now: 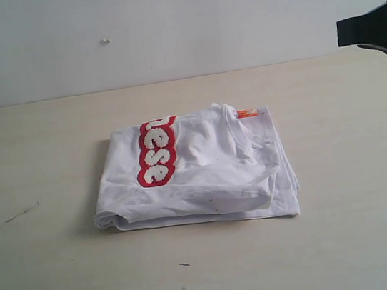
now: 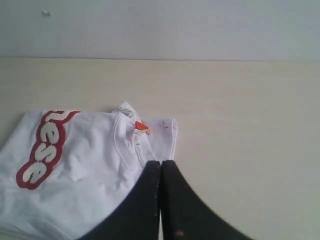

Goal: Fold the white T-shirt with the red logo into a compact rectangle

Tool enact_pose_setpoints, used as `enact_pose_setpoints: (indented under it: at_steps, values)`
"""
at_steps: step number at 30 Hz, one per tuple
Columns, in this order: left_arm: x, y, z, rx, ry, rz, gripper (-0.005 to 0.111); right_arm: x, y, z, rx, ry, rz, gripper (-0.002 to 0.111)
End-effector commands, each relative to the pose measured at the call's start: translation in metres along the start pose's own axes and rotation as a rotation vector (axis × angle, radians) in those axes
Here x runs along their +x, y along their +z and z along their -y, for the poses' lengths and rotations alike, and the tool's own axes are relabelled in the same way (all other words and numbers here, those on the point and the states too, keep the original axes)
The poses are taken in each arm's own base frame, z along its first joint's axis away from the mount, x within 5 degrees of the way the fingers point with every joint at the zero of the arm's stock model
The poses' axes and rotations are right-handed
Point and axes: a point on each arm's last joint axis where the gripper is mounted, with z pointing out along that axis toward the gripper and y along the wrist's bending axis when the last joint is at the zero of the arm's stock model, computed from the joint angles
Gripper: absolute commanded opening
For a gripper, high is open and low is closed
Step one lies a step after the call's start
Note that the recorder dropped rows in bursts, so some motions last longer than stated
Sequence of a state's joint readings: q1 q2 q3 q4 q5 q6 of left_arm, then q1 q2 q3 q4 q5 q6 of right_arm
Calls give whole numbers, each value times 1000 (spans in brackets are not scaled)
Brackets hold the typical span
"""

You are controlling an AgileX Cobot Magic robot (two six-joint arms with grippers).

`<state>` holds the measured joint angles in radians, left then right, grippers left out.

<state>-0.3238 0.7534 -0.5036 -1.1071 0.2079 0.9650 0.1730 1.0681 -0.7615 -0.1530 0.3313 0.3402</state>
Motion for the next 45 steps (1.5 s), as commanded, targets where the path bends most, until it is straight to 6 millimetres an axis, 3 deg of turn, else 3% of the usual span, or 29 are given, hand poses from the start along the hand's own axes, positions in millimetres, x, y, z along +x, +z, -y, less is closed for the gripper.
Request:
enact_pose_setpoints:
  at_steps: [1, 7, 12, 20, 25, 31, 36, 45]
  values:
    - [2, -1, 0, 2, 2, -3, 0, 0, -1, 0, -6, 1, 16, 0]
    - [2, -1, 0, 1, 11, -4, 0, 0, -1, 0, -6, 2, 16, 0]
    - [6, -5, 5, 50, 253, -47, 0, 0, -1, 0, -6, 1, 16, 0]
    - [14, -43, 11, 52, 357, 81, 0, 0, -1, 0, -5, 1, 15, 0]
    - [28, -66, 10, 11, 375, 193, 0, 0, -1, 0, -5, 1, 15, 0]
    - [31, -85, 13, 5, 341, 304, 0, 0, -1, 0, -5, 1, 15, 0]
    - [33, -89, 14, 17, 304, 331, 0, 0, -1, 0, -5, 2, 15, 0]
    - [64, -85, -7, -153, 230, 322, 0, 0, -1, 0, -5, 2, 15, 0]
